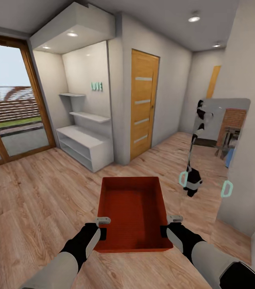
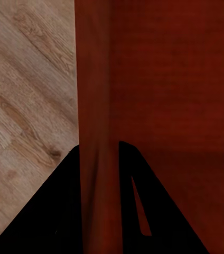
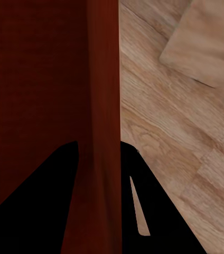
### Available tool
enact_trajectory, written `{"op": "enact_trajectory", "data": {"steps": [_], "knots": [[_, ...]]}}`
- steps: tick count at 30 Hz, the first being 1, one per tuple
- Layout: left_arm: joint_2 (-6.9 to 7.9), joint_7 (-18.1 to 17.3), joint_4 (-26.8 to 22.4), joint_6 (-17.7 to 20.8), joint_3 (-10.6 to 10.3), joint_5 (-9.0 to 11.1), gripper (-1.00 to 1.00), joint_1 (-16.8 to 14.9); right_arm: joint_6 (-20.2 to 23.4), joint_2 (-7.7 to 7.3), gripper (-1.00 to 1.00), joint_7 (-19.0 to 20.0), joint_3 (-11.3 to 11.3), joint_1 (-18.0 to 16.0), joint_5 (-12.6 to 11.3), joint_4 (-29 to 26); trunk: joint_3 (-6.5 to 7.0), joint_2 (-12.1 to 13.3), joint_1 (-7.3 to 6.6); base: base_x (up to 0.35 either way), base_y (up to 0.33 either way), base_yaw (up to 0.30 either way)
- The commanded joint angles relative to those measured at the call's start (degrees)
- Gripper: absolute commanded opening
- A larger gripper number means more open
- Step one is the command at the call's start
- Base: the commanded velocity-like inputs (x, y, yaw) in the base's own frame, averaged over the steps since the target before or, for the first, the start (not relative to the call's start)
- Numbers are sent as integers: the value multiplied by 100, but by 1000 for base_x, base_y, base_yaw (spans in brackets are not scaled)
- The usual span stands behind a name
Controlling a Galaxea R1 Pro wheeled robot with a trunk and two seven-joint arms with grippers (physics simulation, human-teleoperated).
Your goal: Move the two storage containers from the living room to the garage. In the garage, place one container on the floor and stack the other container on top of it (either order is fine).
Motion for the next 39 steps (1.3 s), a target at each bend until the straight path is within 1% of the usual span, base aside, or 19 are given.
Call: {"op": "enact_trajectory", "data": {"steps": [1,39], "knots": [[19,80,293,45,-95,34,-100,-3,-3,-6,-100,0,154,-10,-96,-36,-12,-14,7,322,0,0],[19,80,290,45,-95,34,-100,-3,-3,-6,-100,0,154,-10,-96,-36,-12,-14,7,322,0,0]]}}
